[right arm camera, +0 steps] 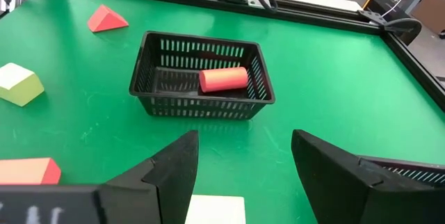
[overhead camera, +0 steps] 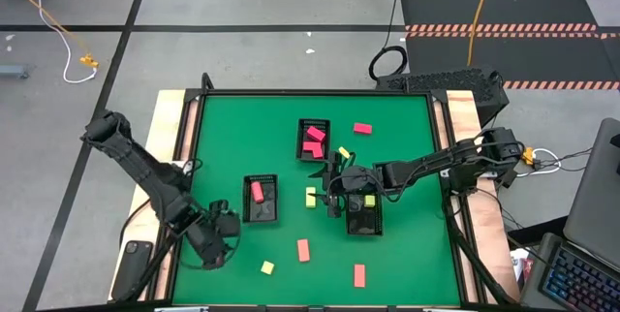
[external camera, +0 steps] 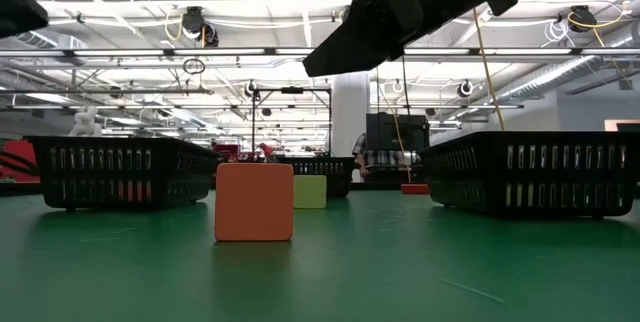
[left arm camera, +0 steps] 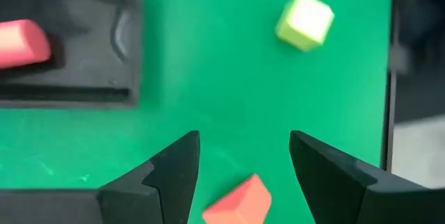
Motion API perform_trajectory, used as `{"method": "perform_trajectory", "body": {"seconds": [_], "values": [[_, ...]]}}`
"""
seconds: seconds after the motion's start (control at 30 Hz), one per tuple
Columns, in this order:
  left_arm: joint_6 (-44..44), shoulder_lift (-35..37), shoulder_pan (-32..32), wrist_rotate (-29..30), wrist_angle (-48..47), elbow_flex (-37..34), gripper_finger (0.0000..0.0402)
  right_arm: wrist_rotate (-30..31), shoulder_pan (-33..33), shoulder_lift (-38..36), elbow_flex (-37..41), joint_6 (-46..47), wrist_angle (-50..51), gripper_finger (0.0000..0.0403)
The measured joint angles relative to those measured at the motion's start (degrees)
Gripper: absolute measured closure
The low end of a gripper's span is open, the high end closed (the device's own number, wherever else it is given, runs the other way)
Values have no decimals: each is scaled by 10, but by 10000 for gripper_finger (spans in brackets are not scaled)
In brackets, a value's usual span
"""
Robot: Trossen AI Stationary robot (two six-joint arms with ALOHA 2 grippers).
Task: Sort & place blocks by color
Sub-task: Put the orange block into the bottom left black bin
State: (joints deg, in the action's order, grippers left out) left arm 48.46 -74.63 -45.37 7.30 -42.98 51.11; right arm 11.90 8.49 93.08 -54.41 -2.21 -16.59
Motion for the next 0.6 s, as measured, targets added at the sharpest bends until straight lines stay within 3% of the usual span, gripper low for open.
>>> {"method": "perform_trajectory", "body": {"seconds": [0.2, 0.6], "values": [[-103, -19, -49, -4, -5, -7, 179, 0, 0, 0, 0, 0, 2, 179], [-214, -114, -63, -107, -4, -9, 179, 0, 0, -1, 0, 0, 2, 179]]}}
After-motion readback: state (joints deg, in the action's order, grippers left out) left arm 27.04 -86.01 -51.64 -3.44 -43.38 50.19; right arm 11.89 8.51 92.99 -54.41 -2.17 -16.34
